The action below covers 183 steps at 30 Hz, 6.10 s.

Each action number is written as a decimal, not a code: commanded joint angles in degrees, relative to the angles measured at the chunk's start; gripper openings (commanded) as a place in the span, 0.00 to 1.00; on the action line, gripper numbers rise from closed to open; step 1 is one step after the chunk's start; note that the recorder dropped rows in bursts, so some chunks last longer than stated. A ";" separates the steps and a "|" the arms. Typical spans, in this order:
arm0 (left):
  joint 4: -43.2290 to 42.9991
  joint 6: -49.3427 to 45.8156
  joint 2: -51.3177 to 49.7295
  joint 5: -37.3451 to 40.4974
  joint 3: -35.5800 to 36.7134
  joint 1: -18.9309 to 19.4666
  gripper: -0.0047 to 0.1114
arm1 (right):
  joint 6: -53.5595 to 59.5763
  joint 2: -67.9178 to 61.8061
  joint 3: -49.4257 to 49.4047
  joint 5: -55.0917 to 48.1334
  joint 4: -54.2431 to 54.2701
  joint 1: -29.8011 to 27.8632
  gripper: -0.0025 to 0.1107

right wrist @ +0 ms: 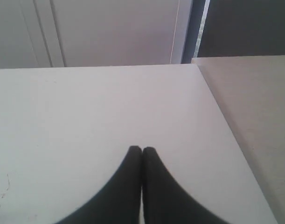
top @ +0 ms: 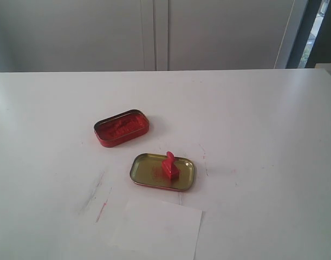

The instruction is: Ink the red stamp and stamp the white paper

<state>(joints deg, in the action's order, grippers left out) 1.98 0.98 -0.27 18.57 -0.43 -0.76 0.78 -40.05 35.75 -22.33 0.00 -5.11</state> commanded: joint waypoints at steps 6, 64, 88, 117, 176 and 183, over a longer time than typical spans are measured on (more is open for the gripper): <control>0.09 0.25 0.27 0.51 0.43 0.10 0.04 | 0.87 -11.71 7.09 -7.11 1.59 0.08 0.02; 0.09 0.25 0.27 0.51 0.43 0.10 0.04 | 7.93 -59.94 36.72 -26.80 15.93 20.43 0.02; 0.09 0.25 0.27 0.51 0.43 0.10 0.04 | 7.93 -71.99 53.21 -35.91 14.11 31.94 0.02; 0.09 0.25 0.27 0.51 0.43 0.10 0.04 | 6.34 -77.44 58.21 -37.88 10.30 38.09 0.02; 0.09 0.25 0.27 0.51 0.43 0.10 0.04 | 0.48 -82.89 58.10 -35.08 7.74 38.24 0.33; 0.09 0.25 0.27 0.51 0.43 0.10 0.04 | 0.48 -84.46 58.10 -35.61 7.90 38.24 0.33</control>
<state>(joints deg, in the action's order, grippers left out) 1.98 0.98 -0.27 18.57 -0.43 -0.76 1.49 -124.48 93.51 -57.69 7.75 33.13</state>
